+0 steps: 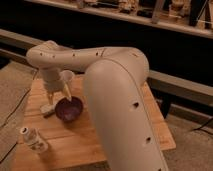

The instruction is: Move the arm in a circular motion

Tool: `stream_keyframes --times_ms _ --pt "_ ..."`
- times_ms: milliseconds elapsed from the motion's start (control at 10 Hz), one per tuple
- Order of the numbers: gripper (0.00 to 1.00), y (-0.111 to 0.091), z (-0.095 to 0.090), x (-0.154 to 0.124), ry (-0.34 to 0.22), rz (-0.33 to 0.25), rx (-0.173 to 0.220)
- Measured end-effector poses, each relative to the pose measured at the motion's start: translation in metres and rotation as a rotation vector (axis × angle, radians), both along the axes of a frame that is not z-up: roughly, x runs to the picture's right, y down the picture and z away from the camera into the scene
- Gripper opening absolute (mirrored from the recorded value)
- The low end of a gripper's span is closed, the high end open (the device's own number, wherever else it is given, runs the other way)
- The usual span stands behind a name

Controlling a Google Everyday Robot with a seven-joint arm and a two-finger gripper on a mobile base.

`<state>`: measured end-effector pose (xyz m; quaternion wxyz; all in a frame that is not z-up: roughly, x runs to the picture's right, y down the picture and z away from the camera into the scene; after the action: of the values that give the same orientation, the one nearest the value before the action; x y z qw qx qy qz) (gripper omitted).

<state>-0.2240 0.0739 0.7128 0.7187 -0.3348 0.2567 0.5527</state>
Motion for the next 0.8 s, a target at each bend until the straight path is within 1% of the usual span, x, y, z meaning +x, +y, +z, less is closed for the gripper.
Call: stream_keyframes --times_ms 100,200,400,500,600,700,800 --pt "0.65 0.003 -0.01 0.01 0.01 0.01 -0.014" --pt "0.65 0.004 -0.02 0.032 0.036 0.025 -0.027" --pt "0.65 0.0 -0.027 0.082 0.111 0.056 -0.044" --pt "0.65 -0.007 -0.026 0.11 0.158 0.073 -0.05" --pt "0.65 -0.019 -0.019 0.145 0.218 0.093 -0.057" --pt "0.65 -0.029 -0.013 0.161 0.248 0.1 -0.059" --pt "0.65 -0.043 -0.001 0.174 0.279 0.103 -0.063"
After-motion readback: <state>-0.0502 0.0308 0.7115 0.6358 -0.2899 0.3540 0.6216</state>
